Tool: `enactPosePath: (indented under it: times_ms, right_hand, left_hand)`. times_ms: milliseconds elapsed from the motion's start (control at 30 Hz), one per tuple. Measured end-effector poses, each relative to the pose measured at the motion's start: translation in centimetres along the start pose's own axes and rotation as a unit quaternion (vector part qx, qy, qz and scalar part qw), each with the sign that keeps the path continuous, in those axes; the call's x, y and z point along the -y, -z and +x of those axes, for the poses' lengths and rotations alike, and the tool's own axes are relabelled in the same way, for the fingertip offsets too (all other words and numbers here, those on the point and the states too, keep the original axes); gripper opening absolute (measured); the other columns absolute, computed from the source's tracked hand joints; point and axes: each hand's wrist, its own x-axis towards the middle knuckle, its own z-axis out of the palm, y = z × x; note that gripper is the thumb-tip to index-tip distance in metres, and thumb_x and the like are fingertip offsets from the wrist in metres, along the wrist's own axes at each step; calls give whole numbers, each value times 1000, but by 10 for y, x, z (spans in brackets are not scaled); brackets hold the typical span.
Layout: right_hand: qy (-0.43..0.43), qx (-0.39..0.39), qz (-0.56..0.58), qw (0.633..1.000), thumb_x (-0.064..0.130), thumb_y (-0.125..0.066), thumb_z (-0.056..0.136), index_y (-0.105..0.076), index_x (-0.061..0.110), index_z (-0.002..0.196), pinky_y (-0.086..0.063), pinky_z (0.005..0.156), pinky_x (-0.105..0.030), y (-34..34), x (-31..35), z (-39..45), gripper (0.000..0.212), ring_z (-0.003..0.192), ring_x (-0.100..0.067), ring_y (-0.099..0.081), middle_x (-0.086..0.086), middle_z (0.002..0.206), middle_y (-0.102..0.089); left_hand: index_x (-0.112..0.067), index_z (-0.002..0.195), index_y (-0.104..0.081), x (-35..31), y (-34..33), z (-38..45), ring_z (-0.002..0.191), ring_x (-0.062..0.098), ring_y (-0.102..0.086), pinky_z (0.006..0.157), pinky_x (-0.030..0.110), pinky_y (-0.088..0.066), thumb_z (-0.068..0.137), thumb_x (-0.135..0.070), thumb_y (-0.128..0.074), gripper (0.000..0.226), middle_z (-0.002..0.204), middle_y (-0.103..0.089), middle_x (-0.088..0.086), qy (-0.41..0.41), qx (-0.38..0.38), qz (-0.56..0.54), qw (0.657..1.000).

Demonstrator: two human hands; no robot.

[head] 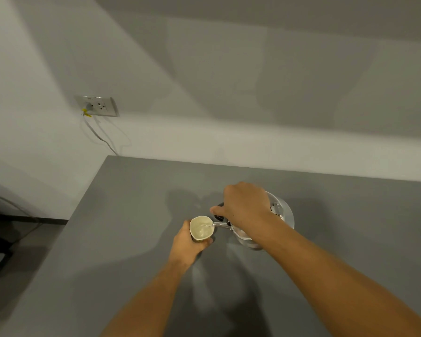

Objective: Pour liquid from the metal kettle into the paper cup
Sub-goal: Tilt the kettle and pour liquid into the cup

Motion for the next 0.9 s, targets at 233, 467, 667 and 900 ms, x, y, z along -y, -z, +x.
enactPosePath:
  times_ms: [233,467,667,900]
  right_hand:
    - [2,4,-8,1000,41,-66,76,-41,19,52,-24,43,-27,3,3,0,41,45,-15,-37,0,53,-44]
    - [3,4,-8,1000,42,-67,76,-43,19,53,-25,44,-27,4,4,0,40,46,-15,-38,0,54,-45]
    - [6,-2,-9,1000,42,-66,76,-42,19,53,-26,43,-27,3,3,-1,41,45,-15,-38,0,53,-45]
    - [11,-12,-9,1000,44,-67,75,-41,19,50,-23,43,-26,-1,2,0,44,44,-14,-37,1,50,-44]
  left_hand:
    - [-42,99,-53,1,1,1,80,-18,-61,50,3,-45,67,-33,-92,51,99,-71,-11,0,2,11,1000]
    - [-42,98,-53,2,1,1,75,-16,-63,46,3,-45,66,-32,-92,51,97,-71,-11,0,2,6,1000]
    - [-40,102,-55,3,0,0,75,-15,-64,47,3,-45,67,-32,-92,51,98,-72,-9,-2,2,7,1000]
    - [-42,98,-54,2,0,1,72,-15,-63,45,2,-44,67,-30,-92,51,98,-71,-9,3,2,5,1000]
